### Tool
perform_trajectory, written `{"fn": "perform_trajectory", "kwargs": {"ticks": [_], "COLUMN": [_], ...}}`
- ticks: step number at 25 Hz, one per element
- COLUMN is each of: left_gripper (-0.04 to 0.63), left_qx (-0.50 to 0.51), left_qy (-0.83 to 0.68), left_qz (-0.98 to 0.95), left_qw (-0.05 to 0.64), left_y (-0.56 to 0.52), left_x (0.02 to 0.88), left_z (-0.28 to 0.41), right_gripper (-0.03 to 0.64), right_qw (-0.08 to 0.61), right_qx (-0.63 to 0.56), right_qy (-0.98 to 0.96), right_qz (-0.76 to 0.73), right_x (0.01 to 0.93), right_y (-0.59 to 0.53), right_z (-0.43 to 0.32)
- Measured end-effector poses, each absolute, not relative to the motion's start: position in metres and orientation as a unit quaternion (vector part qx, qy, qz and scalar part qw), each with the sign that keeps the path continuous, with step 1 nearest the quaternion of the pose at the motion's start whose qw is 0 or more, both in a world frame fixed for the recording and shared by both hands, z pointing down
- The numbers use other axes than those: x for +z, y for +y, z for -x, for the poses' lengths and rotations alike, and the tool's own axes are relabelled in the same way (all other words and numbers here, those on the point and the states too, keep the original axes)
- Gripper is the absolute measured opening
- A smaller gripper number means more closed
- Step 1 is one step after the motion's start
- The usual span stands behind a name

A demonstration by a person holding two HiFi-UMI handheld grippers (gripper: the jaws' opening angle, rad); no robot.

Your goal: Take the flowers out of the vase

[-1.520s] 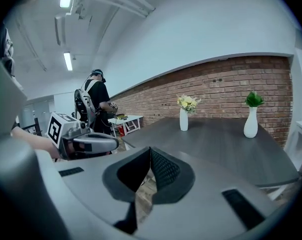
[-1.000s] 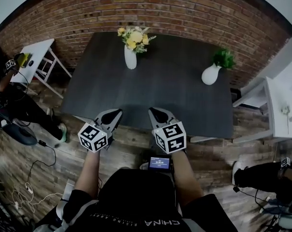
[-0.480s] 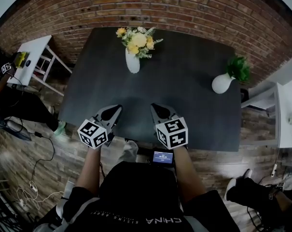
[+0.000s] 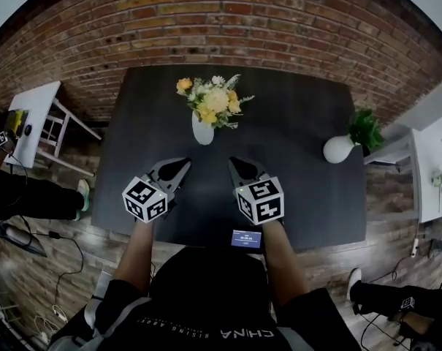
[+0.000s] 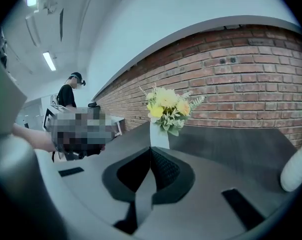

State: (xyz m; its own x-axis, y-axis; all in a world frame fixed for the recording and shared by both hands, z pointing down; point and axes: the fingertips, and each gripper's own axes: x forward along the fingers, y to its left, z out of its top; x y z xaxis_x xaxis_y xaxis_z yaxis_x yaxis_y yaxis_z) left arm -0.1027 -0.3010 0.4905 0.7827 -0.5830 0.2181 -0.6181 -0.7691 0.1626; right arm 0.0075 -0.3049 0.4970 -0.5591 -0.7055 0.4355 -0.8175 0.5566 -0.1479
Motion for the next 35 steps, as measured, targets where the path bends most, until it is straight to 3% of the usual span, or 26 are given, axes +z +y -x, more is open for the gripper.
{"fn": "perform_trajectory", "kwargs": {"ticks": [18,26,28,33,35], "left_gripper": [0.003,0.011,0.11,0.264,0.297], "left_qx": [0.054,0.093,0.101,0.109,0.109], "left_qy": [-0.362,-0.371,-0.38,-0.379,-0.365], "left_qz": [-0.921,-0.917,-0.913,-0.912,-0.918], "left_qw": [0.133,0.116,0.113,0.11,0.11], "left_y": [-0.357,-0.373,-0.383,-0.408,-0.417], "left_x": [0.499,0.513,0.517,0.526,0.529], "left_z": [0.1,0.104,0.106,0.102,0.095], "right_gripper": [0.008,0.008,0.008,0.009,0.015], "right_qw": [0.146,0.144,0.14,0.135,0.132], "right_qx": [0.178,0.192,0.198,0.219,0.23], "right_qy": [-0.893,-0.897,-0.898,-0.904,-0.906], "right_qz": [-0.388,-0.372,-0.368,-0.342,-0.331], "right_x": [0.486,0.493,0.493,0.494,0.495], "right_y": [-0.366,-0.367,-0.369,-0.37,-0.372], "right_z": [0.003,0.012,0.012,0.011,0.01]}}
